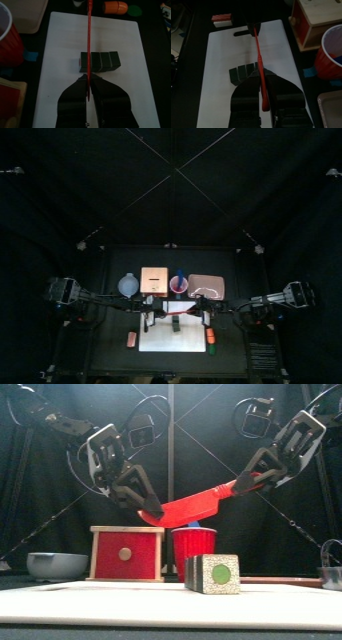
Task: Place sushi on board then cut the sushi with the knife then place the pieces on the plate
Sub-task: Cut the sushi into 4 pieces
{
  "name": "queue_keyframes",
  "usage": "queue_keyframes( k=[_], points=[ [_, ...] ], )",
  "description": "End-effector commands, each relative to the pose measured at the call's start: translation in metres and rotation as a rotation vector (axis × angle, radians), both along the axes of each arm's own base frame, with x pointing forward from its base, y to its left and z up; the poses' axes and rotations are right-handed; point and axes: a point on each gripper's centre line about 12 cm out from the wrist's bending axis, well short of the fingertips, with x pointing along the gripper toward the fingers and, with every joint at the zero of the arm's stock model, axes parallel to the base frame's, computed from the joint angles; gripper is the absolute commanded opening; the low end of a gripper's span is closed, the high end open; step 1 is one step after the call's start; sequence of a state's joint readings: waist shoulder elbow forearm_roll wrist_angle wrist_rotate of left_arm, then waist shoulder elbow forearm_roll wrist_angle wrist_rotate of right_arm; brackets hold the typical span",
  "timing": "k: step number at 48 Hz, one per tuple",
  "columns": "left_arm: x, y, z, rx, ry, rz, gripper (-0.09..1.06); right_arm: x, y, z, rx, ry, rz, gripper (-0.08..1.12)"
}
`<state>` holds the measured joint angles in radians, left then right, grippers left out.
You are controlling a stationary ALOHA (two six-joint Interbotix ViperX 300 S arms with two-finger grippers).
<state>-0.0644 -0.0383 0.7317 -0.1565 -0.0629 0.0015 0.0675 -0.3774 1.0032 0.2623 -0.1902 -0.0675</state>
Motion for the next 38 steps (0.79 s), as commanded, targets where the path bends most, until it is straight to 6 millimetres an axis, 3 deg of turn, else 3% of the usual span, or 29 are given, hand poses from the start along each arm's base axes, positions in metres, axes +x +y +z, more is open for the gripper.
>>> queue_keyframes(
  k=[1, 21, 38],
  points=[
    [0.008, -0.002, 0.012, -0.007, -0.038, -0.001, 0.4, 0.004, 0.0, 0.009, 0.018, -0.019, -0.009, 0.33],
    [0.015, -0.01, 0.0, -0.043, -0.001, 0.012, 0.4, 0.0, 0.004, -0.022, 0.083, 0.179, -0.014, 0.33],
    [0.022, -0.011, -0.008, -0.042, 0.035, 0.006, 0.4, 0.002, 0.002, -0.033, 0.08, 0.221, -0.021, 0.33]
  ],
)
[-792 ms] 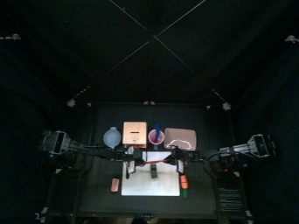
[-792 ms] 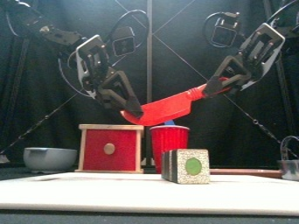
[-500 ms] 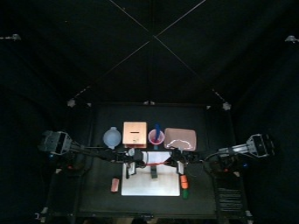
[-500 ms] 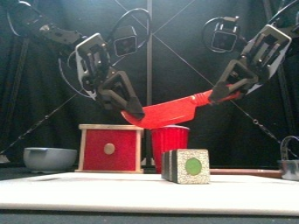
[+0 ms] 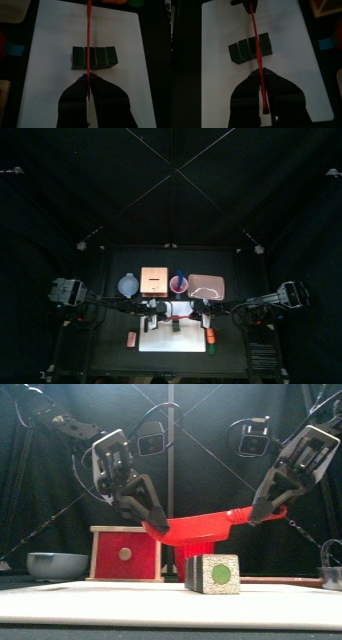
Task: Place sushi on board then cut the sushi with the knife then place the pieces on the plate
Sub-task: Cut the sushi into 4 pieces
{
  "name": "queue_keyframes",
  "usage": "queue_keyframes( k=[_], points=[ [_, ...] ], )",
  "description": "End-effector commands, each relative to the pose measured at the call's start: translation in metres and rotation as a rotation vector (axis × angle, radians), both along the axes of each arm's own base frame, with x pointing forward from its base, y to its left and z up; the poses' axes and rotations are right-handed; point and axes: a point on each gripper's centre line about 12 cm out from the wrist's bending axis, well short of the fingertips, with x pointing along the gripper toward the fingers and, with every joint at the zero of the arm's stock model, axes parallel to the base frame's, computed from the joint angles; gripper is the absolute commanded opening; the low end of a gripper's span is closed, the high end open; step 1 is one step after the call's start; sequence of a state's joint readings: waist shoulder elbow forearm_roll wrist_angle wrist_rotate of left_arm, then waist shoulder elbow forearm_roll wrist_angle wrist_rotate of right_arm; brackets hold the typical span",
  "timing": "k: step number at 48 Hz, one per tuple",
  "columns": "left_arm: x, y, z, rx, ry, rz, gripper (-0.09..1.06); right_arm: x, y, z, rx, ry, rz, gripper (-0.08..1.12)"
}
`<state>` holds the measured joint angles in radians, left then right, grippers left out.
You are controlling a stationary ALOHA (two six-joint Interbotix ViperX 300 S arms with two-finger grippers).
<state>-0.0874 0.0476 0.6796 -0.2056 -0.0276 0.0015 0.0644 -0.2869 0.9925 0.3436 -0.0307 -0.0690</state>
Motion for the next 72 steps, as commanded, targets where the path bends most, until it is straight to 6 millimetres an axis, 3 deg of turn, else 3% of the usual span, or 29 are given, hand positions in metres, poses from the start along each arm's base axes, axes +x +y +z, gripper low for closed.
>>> queue_keyframes(
  k=[1, 48, 72],
  points=[
    [0.009, -0.001, 0.01, -0.005, -0.033, 0.002, 0.4, 0.004, -0.002, 0.004, 0.002, -0.011, -0.007, 0.33],
    [0.013, 0.002, -0.002, 0.004, -0.005, 0.004, 0.4, 0.005, -0.006, -0.008, -0.002, 0.035, -0.019, 0.33],
    [0.014, 0.002, -0.021, 0.006, 0.043, 0.006, 0.4, 0.007, -0.005, -0.032, 0.004, 0.125, -0.02, 0.33]
  ],
)
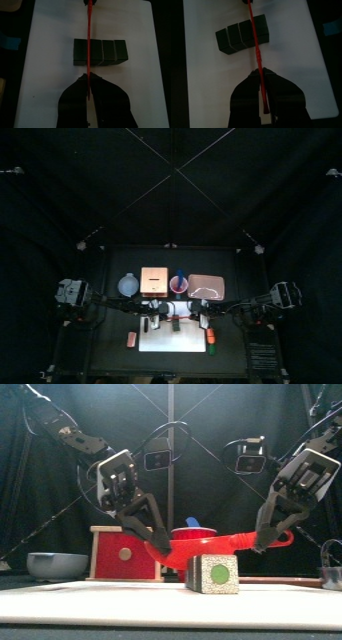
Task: Place sushi on board then cut the sushi with the knife then place the pieces on the plate
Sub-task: Cut the sushi into 4 pieces
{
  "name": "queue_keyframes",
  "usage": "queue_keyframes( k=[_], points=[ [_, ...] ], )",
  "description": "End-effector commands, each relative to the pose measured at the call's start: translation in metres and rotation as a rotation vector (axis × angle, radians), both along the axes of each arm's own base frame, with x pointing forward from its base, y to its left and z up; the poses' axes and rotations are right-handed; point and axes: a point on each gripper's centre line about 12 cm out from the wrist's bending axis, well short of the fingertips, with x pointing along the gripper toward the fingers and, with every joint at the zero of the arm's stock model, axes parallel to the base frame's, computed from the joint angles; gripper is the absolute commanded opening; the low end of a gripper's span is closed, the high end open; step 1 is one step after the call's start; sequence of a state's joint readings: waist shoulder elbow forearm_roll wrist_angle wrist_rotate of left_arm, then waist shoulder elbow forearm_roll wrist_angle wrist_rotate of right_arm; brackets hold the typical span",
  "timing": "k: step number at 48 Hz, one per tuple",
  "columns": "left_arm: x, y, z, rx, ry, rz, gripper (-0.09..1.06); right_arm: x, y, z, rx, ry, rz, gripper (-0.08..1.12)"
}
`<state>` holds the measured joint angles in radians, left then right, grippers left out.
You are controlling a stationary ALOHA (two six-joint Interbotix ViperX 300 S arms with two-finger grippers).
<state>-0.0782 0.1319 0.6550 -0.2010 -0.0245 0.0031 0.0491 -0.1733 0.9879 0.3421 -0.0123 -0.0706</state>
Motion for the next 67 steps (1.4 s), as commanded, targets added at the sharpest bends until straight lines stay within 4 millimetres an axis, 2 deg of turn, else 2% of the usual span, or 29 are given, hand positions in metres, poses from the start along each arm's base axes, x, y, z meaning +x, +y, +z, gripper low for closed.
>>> queue_keyframes(
  k=[1, 14, 20, 31, 43, 49, 61, 67],
  points=[
    [0.006, -0.001, 0.004, -0.002, -0.017, 0.0, 0.4, 0.005, -0.001, 0.0, 0.007, 0.004, -0.01, 0.33],
    [0.007, 0.0, -0.004, 0.001, 0.002, 0.001, 0.4, 0.008, -0.001, -0.014, 0.008, 0.069, -0.003, 0.33],
    [0.006, 0.001, -0.003, 0.008, -0.001, -0.004, 0.4, 0.008, -0.005, -0.013, 0.005, 0.067, -0.012, 0.33],
    [0.008, 0.016, -0.002, 0.038, -0.007, 0.004, 0.4, 0.007, -0.024, -0.011, -0.007, 0.068, -0.058, 0.33],
    [0.011, 0.021, 0.003, 0.05, -0.021, 0.003, 0.4, 0.01, -0.027, -0.007, -0.02, 0.073, -0.044, 0.33],
    [0.011, 0.018, 0.011, 0.049, -0.032, -0.004, 0.4, 0.012, -0.024, 0.003, -0.013, 0.071, -0.027, 0.33],
    [0.011, 0.013, 0.047, 0.04, -0.068, -0.018, 0.4, 0.017, -0.016, 0.04, -0.001, -0.027, -0.007, 0.33],
    [0.011, 0.0, 0.05, 0.037, -0.061, -0.052, 0.4, 0.015, -0.008, 0.049, 0.008, -0.057, 0.011, 0.33]
  ],
)
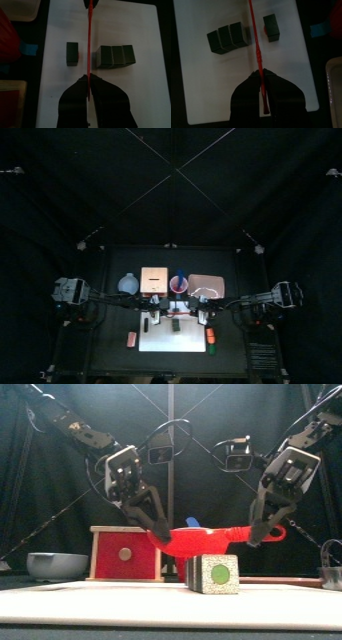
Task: Place sushi on board then cut the sushi with the knife then place the pieces on the plate
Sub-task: Cut the sushi into 4 pieces
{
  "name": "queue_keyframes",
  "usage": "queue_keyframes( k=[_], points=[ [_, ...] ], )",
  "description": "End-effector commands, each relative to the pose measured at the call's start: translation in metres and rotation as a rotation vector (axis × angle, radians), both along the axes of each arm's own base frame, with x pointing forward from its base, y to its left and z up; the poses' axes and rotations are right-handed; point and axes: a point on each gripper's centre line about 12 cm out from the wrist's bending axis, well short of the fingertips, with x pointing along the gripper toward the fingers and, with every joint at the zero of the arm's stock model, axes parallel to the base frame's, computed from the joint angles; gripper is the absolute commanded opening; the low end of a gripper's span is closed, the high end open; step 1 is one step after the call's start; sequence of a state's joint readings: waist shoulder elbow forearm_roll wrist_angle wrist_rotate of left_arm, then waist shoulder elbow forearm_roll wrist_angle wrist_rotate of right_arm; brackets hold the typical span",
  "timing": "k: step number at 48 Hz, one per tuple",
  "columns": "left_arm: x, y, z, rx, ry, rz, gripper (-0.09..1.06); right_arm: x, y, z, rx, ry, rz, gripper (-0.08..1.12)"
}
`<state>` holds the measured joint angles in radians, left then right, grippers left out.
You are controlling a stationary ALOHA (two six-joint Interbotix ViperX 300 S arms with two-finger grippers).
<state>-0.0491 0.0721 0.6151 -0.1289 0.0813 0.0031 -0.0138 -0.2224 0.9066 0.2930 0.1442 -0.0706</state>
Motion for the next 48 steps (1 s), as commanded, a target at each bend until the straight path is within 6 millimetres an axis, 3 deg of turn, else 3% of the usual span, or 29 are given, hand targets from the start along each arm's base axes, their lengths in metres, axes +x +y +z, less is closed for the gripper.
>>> queue_keyframes(
  k=[1, 13, 48],
  points=[
    [0.008, -0.012, 0.022, -0.006, -0.06, -0.027, 0.4, 0.005, 0.006, 0.022, 0.013, -0.073, 0.007, 0.33],
    [0.013, -0.029, 0.014, -0.051, -0.036, -0.031, 0.4, 0.002, 0.019, 0.016, 0.044, -0.057, 0.021, 0.33],
    [0.014, -0.038, 0.006, -0.08, -0.013, -0.026, 0.4, 0.002, 0.025, 0.012, 0.065, -0.056, 0.017, 0.33]
  ],
)
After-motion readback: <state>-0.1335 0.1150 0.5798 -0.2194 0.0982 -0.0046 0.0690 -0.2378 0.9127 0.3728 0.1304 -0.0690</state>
